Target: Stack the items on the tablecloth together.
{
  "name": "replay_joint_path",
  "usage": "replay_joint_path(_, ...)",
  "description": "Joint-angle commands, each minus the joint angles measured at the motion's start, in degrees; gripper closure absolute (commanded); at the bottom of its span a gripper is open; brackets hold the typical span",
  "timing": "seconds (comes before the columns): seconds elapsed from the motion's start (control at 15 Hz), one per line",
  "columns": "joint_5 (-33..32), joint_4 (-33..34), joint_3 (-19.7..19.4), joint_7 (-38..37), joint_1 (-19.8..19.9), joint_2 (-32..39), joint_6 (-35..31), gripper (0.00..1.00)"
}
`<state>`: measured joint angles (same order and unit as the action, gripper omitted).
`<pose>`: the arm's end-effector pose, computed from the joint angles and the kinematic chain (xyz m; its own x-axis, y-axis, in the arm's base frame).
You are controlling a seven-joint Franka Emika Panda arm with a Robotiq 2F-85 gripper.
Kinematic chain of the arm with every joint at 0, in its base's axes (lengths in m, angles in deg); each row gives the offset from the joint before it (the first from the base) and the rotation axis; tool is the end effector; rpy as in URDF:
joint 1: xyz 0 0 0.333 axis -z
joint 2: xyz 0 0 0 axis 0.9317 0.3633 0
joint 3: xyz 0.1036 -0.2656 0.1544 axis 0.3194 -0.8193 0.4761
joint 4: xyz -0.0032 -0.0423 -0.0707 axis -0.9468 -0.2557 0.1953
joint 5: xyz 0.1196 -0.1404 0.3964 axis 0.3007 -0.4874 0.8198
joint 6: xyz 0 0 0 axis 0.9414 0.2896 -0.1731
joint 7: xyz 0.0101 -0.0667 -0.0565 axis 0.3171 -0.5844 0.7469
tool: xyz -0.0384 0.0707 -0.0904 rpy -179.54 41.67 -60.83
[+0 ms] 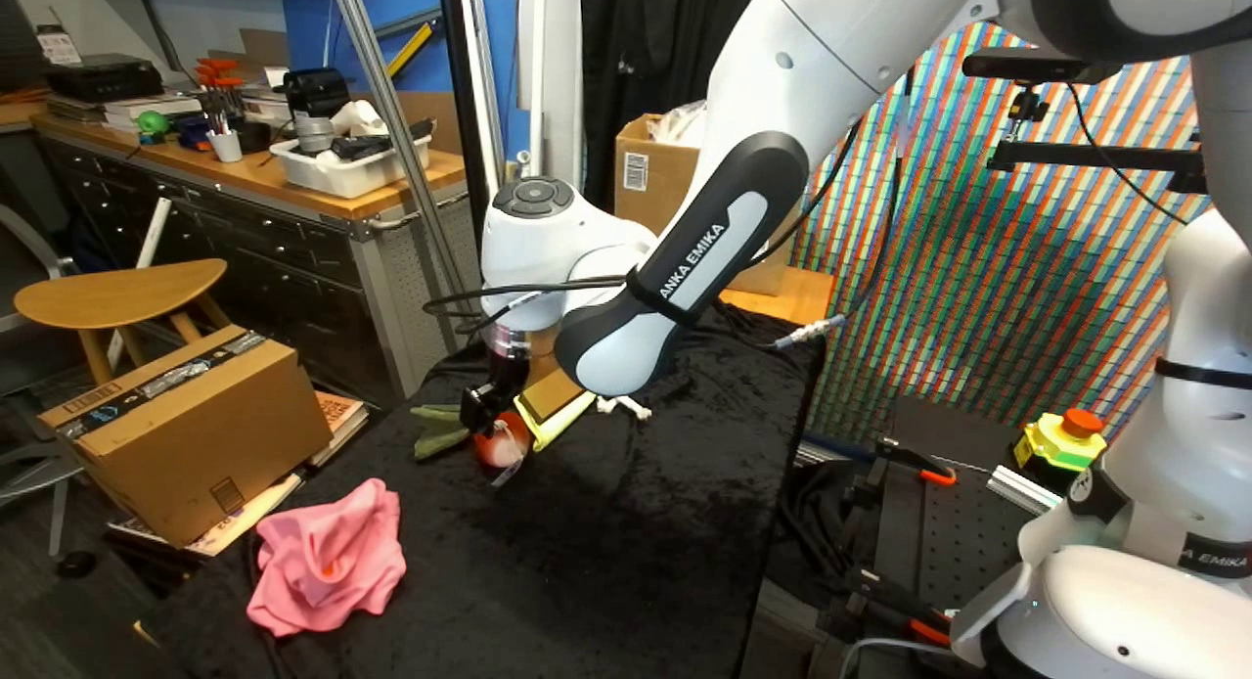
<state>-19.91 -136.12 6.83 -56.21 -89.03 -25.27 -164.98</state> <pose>0.6612 0.1823 0.1453 0.9447 -0.1436 0.2950 -0.1667 -0.9845 0.0547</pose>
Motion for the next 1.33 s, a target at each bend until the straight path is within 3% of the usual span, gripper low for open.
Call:
replay_joint_path(0.0, 3.3, 6.8, 0.3, 4.4, 0.0, 4.0, 3.8, 0.0)
replay_joint_path(0.67, 10.3, 19.5, 2.2, 11.4, 3.3, 10.3, 14.2, 0.0)
replay_joint_path(1.27, 14.3, 25.8, 3.6, 14.2, 4.8, 15.7, 19.5, 0.0)
